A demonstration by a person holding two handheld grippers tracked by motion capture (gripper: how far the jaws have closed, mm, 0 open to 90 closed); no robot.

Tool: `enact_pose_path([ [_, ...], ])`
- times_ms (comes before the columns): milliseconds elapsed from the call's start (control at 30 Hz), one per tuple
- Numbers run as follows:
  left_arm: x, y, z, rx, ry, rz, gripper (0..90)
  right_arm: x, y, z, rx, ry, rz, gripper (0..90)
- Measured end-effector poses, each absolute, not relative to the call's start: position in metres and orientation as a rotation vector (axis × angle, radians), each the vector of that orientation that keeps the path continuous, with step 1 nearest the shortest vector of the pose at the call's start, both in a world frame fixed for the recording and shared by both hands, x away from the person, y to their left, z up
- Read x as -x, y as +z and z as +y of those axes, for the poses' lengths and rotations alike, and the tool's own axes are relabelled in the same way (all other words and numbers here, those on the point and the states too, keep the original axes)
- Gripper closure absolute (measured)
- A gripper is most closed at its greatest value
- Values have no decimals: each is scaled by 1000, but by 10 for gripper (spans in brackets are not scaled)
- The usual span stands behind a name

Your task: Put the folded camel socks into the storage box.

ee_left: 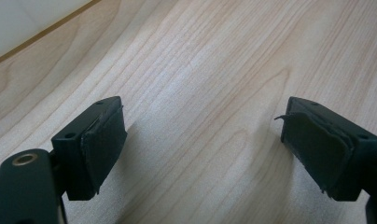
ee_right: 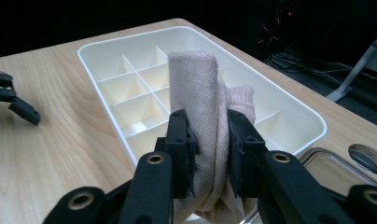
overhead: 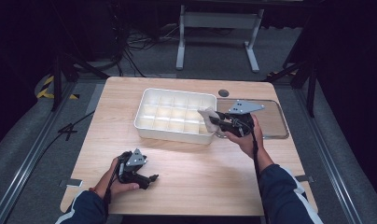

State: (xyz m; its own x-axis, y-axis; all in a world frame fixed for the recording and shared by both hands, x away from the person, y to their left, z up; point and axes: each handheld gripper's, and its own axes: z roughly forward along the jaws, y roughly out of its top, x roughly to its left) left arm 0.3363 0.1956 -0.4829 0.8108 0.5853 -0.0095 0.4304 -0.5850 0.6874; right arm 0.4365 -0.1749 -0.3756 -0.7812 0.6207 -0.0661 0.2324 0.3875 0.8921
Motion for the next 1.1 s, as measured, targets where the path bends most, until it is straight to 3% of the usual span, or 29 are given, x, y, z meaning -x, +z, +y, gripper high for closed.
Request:
enact_pose_path([
  [1100, -336, -483, 196, -2285, 283, 743, 140, -478, -415, -139, -780, 1004, 2501, 698],
])
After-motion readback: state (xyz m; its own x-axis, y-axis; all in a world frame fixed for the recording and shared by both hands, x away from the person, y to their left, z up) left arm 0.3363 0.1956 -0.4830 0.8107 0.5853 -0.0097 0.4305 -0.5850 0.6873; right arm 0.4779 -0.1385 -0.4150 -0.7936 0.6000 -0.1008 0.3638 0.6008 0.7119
